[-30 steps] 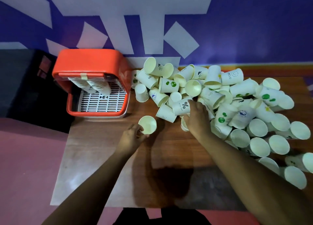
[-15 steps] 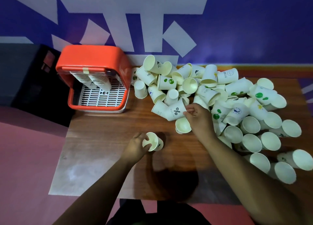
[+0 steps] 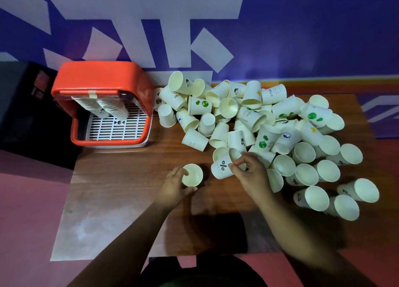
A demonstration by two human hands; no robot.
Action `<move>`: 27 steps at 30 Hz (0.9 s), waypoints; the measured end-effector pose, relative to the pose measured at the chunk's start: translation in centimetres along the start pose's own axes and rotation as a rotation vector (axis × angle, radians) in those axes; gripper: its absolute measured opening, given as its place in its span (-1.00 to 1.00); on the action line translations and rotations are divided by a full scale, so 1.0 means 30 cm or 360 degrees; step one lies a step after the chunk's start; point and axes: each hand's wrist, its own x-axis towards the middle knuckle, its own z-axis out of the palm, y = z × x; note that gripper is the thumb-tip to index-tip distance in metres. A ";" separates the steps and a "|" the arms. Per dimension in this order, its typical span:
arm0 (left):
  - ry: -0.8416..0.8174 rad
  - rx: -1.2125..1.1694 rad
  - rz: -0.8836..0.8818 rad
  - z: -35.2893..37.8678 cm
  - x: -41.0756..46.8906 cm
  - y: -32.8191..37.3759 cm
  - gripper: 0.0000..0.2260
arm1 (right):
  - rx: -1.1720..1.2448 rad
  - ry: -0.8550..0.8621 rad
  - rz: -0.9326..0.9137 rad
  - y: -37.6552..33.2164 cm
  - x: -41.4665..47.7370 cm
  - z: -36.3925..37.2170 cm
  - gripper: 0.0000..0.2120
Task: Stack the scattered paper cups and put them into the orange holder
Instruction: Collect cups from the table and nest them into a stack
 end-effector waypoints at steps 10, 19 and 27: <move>-0.0395 -0.0289 0.0072 0.029 0.027 0.014 -0.17 | 0.0258 -0.0345 -0.0008 -0.024 -0.034 0.003 -0.44; -0.0527 -0.0986 -0.0153 -0.085 -0.022 -0.023 -0.52 | -0.0365 -0.0603 -0.0218 0.050 -0.099 0.119 -0.20; -0.0534 -0.0676 0.0146 -0.003 -0.030 0.024 -0.44 | -0.0540 -0.0639 -0.0260 0.158 -0.131 0.184 -0.14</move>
